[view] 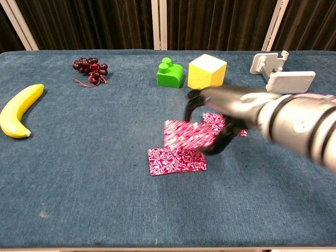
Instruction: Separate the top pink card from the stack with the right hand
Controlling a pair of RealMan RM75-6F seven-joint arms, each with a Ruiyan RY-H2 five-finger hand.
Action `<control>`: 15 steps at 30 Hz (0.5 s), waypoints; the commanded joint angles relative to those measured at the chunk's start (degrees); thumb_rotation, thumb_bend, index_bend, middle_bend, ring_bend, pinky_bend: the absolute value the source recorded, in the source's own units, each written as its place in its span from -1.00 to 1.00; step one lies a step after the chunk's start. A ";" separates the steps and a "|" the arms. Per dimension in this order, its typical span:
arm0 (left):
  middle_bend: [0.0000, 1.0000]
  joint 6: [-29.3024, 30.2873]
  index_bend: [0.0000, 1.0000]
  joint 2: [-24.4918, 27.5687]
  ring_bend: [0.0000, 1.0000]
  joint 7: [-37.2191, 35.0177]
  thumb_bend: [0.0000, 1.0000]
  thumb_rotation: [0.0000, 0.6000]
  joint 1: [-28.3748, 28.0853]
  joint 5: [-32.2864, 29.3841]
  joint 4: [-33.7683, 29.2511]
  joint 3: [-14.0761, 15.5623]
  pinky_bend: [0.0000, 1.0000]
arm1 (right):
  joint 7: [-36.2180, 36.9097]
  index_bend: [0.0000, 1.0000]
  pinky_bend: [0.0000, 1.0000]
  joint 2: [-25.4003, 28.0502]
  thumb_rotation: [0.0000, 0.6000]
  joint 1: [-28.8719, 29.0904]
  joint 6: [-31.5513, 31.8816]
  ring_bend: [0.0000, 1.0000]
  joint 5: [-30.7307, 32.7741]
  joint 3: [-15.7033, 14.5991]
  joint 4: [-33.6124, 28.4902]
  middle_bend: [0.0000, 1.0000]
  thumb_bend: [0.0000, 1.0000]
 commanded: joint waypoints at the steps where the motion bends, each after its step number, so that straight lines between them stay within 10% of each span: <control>1: -0.73 -0.04 -0.66 -0.04 -1.00 0.17 -0.78 1.00 -0.13 0.22 -0.20 0.03 -1.00 | 3.47 -0.09 -0.98 6.94 1.00 -3.37 0.84 -1.00 -4.64 -3.03 -2.73 -0.81 0.10; 15: -0.73 -0.17 -0.66 0.15 -1.00 2.72 -0.78 1.00 -0.44 0.87 -2.85 0.26 -1.00 | 15.63 -0.29 -1.00 13.31 1.00 -10.50 -5.96 -1.00 -17.56 -12.12 6.53 -0.82 0.10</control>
